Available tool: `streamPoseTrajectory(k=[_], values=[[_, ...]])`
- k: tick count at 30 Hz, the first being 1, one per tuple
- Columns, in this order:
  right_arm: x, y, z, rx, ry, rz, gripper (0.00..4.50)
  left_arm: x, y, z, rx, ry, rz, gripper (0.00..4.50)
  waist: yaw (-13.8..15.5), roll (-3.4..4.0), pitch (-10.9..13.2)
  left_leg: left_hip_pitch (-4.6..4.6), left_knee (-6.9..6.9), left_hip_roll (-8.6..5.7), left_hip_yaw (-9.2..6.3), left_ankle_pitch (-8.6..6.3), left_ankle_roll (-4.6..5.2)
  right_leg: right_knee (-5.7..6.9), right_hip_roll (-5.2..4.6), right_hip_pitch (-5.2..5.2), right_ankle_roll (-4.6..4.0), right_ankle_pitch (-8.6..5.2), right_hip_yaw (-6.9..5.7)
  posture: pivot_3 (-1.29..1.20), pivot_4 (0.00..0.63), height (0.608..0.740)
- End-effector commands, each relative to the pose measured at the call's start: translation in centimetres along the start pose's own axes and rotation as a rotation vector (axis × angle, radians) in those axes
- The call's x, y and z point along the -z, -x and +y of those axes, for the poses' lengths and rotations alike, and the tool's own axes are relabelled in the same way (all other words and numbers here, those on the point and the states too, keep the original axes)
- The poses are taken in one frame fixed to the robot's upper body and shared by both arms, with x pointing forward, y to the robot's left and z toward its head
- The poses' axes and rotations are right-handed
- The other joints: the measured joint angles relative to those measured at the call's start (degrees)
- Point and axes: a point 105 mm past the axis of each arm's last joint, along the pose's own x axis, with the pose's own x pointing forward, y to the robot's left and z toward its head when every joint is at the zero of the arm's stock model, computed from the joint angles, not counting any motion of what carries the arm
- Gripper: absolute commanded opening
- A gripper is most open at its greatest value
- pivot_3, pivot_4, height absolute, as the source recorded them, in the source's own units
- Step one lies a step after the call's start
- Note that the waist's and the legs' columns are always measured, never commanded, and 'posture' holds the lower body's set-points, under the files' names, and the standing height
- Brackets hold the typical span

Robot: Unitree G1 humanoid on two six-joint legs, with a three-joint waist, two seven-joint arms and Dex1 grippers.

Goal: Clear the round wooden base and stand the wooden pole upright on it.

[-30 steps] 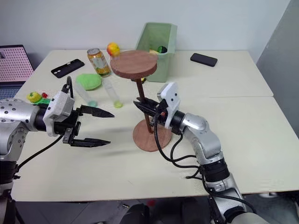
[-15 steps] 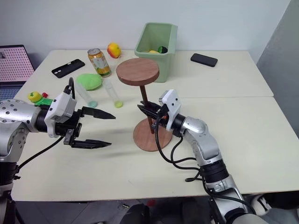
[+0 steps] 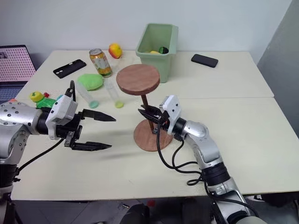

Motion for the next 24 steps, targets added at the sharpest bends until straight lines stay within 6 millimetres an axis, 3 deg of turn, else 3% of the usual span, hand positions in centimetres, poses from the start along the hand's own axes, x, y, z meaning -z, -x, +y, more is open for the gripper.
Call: streamPoseTrajectory(k=[1,12,17,24], values=[[2.5,1.0,0.3,0.000,-0.009,0.089,0.25,-0.7,0.3,-0.1,-0.008,-0.030,-0.004,4.50,0.17,0.00,-0.02,0.01,0.00,0.00,0.00,0.00,0.00,-0.01,0.00,0.02,0.00,0.00,0.00,0.00,0.150,0.740],[2.4,0.6,0.1,0.001,-0.002,0.098,0.25,-0.6,0.3,-0.2,0.004,-0.035,0.000,4.50,0.96,-0.01,-0.03,0.13,0.00,0.01,0.02,-0.01,0.01,-0.01,0.01,0.11,0.00,0.00,0.01,0.00,0.150,0.740],[1.9,0.5,0.2,-0.011,0.002,0.097,1.54,-0.6,0.4,-0.1,0.000,-0.036,-0.003,4.50,0.97,0.00,-0.02,0.13,0.00,0.00,0.03,-0.01,0.01,-0.01,0.02,0.10,0.00,0.00,0.01,0.00,0.150,0.740],[-0.3,0.6,-0.6,0.007,0.032,0.061,3.03,-0.5,0.3,-0.3,0.002,-0.030,-0.007,4.50,0.97,0.01,-0.02,0.01,-0.01,0.02,0.02,0.00,0.00,0.00,0.02,-0.04,0.00,0.00,0.03,0.00,0.150,0.740]])
